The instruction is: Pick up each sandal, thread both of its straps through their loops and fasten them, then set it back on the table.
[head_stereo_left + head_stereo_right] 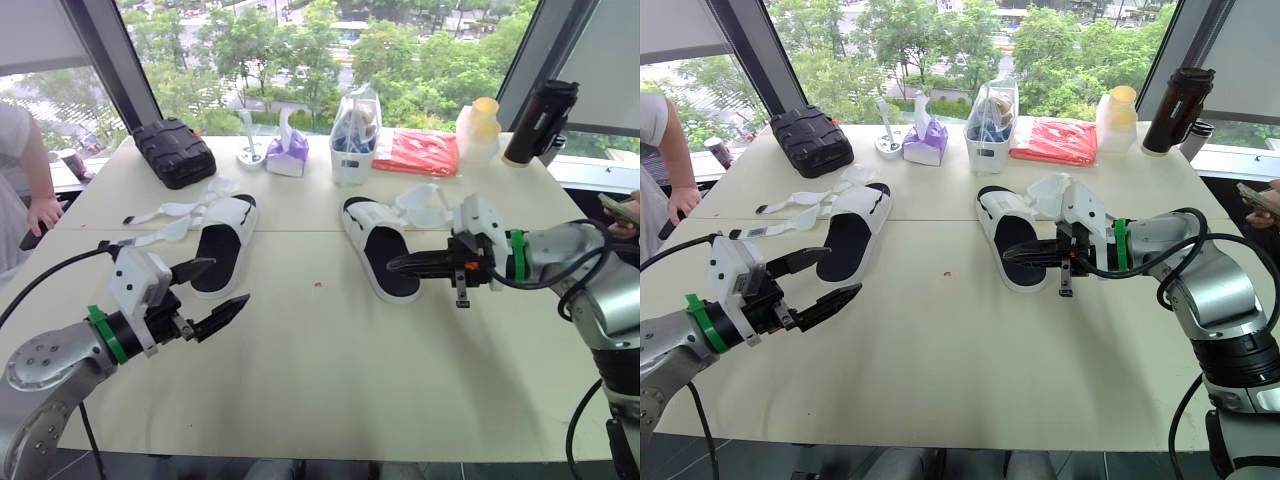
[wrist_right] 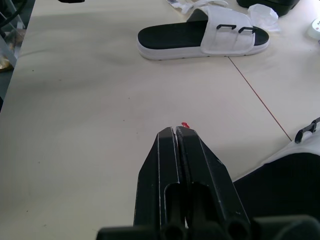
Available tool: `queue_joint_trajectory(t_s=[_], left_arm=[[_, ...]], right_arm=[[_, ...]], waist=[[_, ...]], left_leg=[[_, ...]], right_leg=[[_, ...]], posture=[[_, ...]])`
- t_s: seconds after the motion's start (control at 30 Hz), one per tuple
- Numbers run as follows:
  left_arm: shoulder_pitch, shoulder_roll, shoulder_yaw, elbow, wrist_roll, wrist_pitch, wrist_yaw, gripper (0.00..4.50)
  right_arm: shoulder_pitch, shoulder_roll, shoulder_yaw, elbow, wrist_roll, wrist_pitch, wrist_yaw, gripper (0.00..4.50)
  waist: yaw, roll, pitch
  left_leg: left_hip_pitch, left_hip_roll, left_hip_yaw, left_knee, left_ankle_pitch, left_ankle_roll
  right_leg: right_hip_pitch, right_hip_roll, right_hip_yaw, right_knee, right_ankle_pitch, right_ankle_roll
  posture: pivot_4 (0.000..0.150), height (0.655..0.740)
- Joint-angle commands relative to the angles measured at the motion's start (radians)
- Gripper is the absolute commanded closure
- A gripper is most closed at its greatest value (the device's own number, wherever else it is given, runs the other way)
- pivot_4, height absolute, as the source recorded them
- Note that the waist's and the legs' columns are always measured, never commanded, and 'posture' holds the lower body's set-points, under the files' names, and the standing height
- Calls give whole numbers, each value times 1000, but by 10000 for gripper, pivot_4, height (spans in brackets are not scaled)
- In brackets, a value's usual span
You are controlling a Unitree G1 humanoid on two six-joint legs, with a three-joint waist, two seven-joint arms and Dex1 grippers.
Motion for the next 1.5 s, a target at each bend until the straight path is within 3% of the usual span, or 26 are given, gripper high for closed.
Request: queue_joint_trajectory(t_s=[0.03, 0.27, 0.87, 0.97, 1.03, 1.2, 1.5], left_arm=[[-4, 13, 22, -18, 11, -14, 5, 480], [-17, 8, 42, -22, -39, 15, 26, 480], [-6, -5, 8, -19, -29, 9, 51, 480], [-12, -11, 0, -15, -26, 4, 56, 0], [-15, -12, -5, -14, -24, 4, 57, 0], [-24, -13, -24, -12, -21, 0, 54, 0], [-40, -28, -55, -14, -8, -1, 66, 0]], right_arm=[[-9, -8, -22, -26, 8, -6, -1, 45000], [-3, -6, -22, -26, 6, -5, -10, 45000], [20, 21, -25, -26, -5, -16, -83, 45000], [15, 33, -17, -2, -45, -42, -123, 36450], [10, 46, -14, 8, -67, -52, -147, 27132], [22, 80, 71, 73, -355, -329, -315, 535], [-71, 145, 253, 295, -860, -743, -656, 535]], waist=[[0, 0, 0], [0, 0, 0], [0, 0, 0], [0, 0, 0], [0, 0, 0], [-1, 0, 0], [-13, 0, 0]], left_leg=[[0, 0, 0, 0, 0, 0], [0, 0, 0, 0, 0, 0], [0, 0, 0, 0, 0, 0], [0, 0, 0, 0, 0, 0], [0, 0, 0, 0, 0, 0], [0, 0, 0, 0, 2, -4], [0, 0, 4, 0, 3, -5]], right_leg=[[0, 0, 0, 0, 0, 0], [0, 0, 0, 0, 0, 0], [0, 0, 0, 0, 0, 0], [0, 0, 0, 0, 0, 0], [0, 0, 0, 0, 0, 0], [0, 0, 0, 0, 0, 0], [-4, 0, 4, 4, 0, 0]], posture=[[1500, 7400], [1500, 7400], [1500, 7400], [1500, 7400], [1500, 7400], [1500, 7400], [1500, 7400]])
